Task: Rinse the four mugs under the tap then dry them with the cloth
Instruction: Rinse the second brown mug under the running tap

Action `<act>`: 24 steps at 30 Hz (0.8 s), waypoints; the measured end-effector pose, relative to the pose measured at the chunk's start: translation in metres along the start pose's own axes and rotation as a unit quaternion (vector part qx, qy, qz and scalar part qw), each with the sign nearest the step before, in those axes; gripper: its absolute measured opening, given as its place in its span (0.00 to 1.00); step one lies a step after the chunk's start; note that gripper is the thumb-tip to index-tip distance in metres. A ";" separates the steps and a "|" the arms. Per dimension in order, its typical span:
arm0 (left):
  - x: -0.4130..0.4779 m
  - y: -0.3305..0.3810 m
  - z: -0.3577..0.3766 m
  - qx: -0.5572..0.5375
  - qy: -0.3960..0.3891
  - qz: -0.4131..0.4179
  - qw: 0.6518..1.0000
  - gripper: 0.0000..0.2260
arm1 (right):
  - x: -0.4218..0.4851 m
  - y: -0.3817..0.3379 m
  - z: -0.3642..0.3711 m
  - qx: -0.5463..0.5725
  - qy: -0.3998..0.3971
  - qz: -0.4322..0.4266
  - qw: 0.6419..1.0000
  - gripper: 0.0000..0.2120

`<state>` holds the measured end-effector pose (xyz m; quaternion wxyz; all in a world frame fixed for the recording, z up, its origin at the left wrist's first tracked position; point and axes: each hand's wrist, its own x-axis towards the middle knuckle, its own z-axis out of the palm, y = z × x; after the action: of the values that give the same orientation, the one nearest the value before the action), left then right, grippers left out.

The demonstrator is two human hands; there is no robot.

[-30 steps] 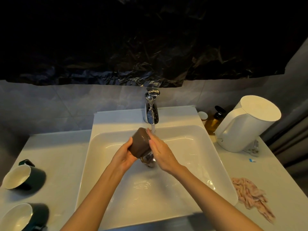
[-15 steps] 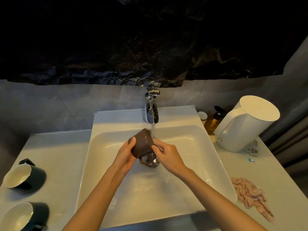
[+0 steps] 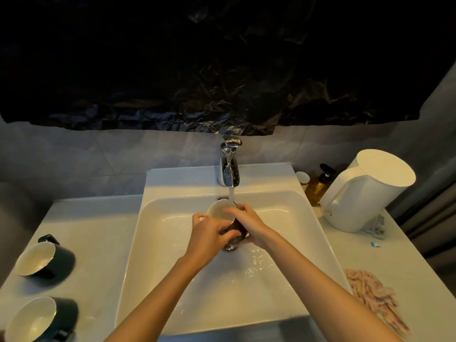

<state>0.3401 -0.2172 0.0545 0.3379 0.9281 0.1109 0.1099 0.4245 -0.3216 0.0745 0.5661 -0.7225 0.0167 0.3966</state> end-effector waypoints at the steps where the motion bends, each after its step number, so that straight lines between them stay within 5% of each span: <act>1: -0.001 0.001 0.000 0.014 0.025 0.018 0.999 0.08 | 0.002 0.002 0.002 0.005 0.022 -0.011 1.000 0.19; 7: -0.003 -0.019 -0.014 -0.096 0.147 0.037 0.984 0.13 | 0.002 0.011 -0.003 -0.012 0.105 -0.043 0.993 0.12; 13: -0.002 -0.035 -0.018 -0.168 -0.023 -0.115 0.979 0.10 | -0.003 -0.001 0.003 0.002 0.045 -0.035 0.998 0.10; 19: 0.003 -0.020 -0.029 -0.316 -0.177 -0.225 0.905 0.13 | -0.013 -0.001 -0.009 0.027 -0.018 0.037 0.999 0.18; 21: 0.001 -0.017 -0.027 -0.348 -0.171 -0.241 0.890 0.13 | -0.016 -0.011 -0.017 -0.056 -0.013 -0.005 0.998 0.22; 24: -0.004 -0.017 -0.024 -0.312 -0.155 -0.240 0.906 0.13 | -0.013 -0.036 -0.032 -0.188 0.101 -0.169 0.962 0.27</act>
<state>0.3272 -0.1915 0.0611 0.6390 0.7264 0.2366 -0.0902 0.4500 -0.3406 0.1129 0.4742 -0.8446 -0.1232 0.2161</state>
